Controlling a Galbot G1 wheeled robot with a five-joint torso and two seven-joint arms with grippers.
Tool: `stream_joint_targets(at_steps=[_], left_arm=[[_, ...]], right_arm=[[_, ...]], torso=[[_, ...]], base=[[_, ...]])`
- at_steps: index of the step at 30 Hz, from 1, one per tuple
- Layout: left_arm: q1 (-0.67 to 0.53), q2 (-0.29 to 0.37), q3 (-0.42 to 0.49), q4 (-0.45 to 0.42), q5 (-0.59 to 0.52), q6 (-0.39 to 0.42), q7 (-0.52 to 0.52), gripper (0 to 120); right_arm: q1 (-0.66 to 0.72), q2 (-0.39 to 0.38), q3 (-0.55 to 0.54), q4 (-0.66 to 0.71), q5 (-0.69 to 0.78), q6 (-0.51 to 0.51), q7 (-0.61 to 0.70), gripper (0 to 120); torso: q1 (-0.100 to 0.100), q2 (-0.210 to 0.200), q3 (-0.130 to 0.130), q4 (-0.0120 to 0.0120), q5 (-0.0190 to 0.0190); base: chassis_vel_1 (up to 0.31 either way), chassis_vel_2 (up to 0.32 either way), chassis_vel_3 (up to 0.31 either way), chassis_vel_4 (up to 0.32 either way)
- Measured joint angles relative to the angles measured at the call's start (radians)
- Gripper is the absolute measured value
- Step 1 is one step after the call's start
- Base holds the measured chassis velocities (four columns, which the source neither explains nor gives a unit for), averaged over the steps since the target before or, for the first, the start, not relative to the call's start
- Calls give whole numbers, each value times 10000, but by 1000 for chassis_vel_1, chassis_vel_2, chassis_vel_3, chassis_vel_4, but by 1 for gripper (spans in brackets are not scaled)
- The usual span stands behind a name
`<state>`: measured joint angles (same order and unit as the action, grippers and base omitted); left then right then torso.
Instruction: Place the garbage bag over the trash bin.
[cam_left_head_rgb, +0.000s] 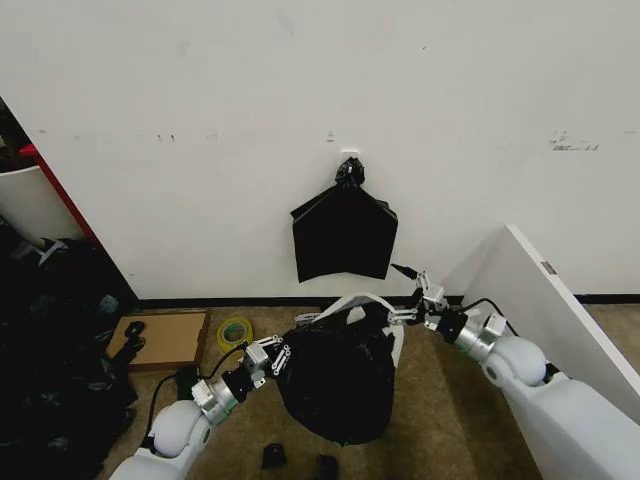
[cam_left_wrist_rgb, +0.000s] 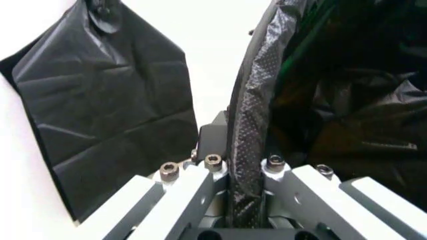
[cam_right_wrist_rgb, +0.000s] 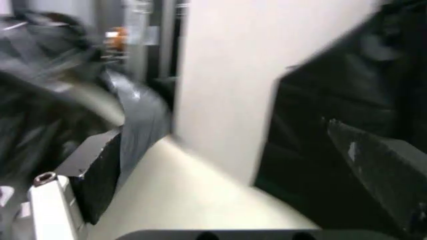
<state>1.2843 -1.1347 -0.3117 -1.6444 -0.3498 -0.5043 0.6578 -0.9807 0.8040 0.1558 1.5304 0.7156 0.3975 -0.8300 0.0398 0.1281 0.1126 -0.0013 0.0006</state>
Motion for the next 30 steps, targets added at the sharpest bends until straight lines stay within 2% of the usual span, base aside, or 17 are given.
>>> stream_joint_targets(at_steps=[1, 2, 3, 7, 11, 12, 14, 16, 18, 19, 20, 22, 23, 26, 27, 29, 30], left_arm=[[-1, -18, -3, -49, -105, 0, 104, 0], [-7, -28, -4, -61, -144, 0, 158, 0], [-7, -28, -4, -61, -144, 0, 158, 0], [-70, -42, -16, -113, -276, 37, 346, 0], [-113, -29, -30, -102, -299, 71, 401, 0], [-113, -29, -30, -102, -299, 71, 401, 0], [-127, -28, -38, -16, -327, 75, 265, 0], [-128, -27, -39, 42, -415, 97, -6, 0], [-112, -28, -38, 37, -529, 199, -569, 0], [-112, -28, -38, 37, -529, 199, -569, 0], [-76, -31, -21, -26, -635, 337, -1089, 0], [25, -38, 23, -289, -1124, 847, -1962, 0], [86, -44, 35, -559, -1525, 1489, -2653, 0], [95, -106, 55, -1112, -2725, 3551, -5090, 0], [95, -106, 55, -1112, -2725, 3551, -5090, 0], [51, -165, 54, -1403, -3628, 4463, -6150, 0], [43, -192, 46, -1576, -4122, 4835, -6532, 0]], right_arm=[[-13, 35, 283, -271, 53, -70, -1311, 100], [-18, 50, 431, -378, 58, -138, -1857, 100], [-18, 50, 431, -378, 58, -138, -1857, 100], [-35, 64, 1120, -622, 223, -503, -3326, 100], [36, -21, 1757, -784, 1106, -1237, -4735, 100], [36, -21, 1757, -784, 1106, -1237, -4735, 100], [48, -77, 2247, -843, 1463, -1744, -5864, 100], [-52, -123, 2560, -791, 1876, -1961, -6365, 100], [-369, -150, 2596, -415, 2550, -1665, -5543, 100], [-369, -150, 2596, -415, 2550, -1665, -5543, 100], [-761, -145, 2374, 199, 3061, -989, -3966, 100], [-1383, 34, 1893, 1428, 3107, -31, -1791, 100], [-1780, 228, 1695, 2264, 2508, 144, -597, 100], [-3032, 1003, 1181, 4628, -467, -547, 2987, 100], [-3032, 1003, 1181, 4628, -467, -547, 2987, 100], [-3779, 1472, 771, 5589, -1718, -1195, 5404, 100], [-4076, 1639, 624, 5861, -2087, -1371, 6306, 100]], torso=[[0, 0, 0, 1, -1], [0, 0, 0, 1, 0], [0, 0, 0, 1, 0], [0, 0, 0, 0, -1], [0, 0, 0, 4, -1], [0, 0, 0, 4, -1], [0, 0, 0, 1, -3], [0, 0, 0, 1, -8], [0, 0, 0, -2, -3], [0, 0, 0, -2, -3], [0, 0, 0, 1, -3], [0, 0, 0, 0, -5], [0, 0, 1, 9, -1], [-2, 0, 0, 0, -10], [-2, 0, 0, 0, -10], [-2, 0, -1, 6, -5], [-2, 0, -1, 0, -6]], base=[[0, 0, 0, 0], [0, 0, 0, 0], [0, 0, 0, 0], [0, 0, 0, 0], [0, 0, 0, 0], [0, 0, 0, 0], [0, 0, 0, 0], [0, 0, 0, 0], [0, 0, 0, 0], [0, 0, 0, 0], [0, 0, 0, 0], [0, 0, 0, 0], [0, 0, 0, 0], [0, 0, 0, 0], [0, 0, 0, 0], [0, 0, 0, 0], [0, 0, 0, 0]])
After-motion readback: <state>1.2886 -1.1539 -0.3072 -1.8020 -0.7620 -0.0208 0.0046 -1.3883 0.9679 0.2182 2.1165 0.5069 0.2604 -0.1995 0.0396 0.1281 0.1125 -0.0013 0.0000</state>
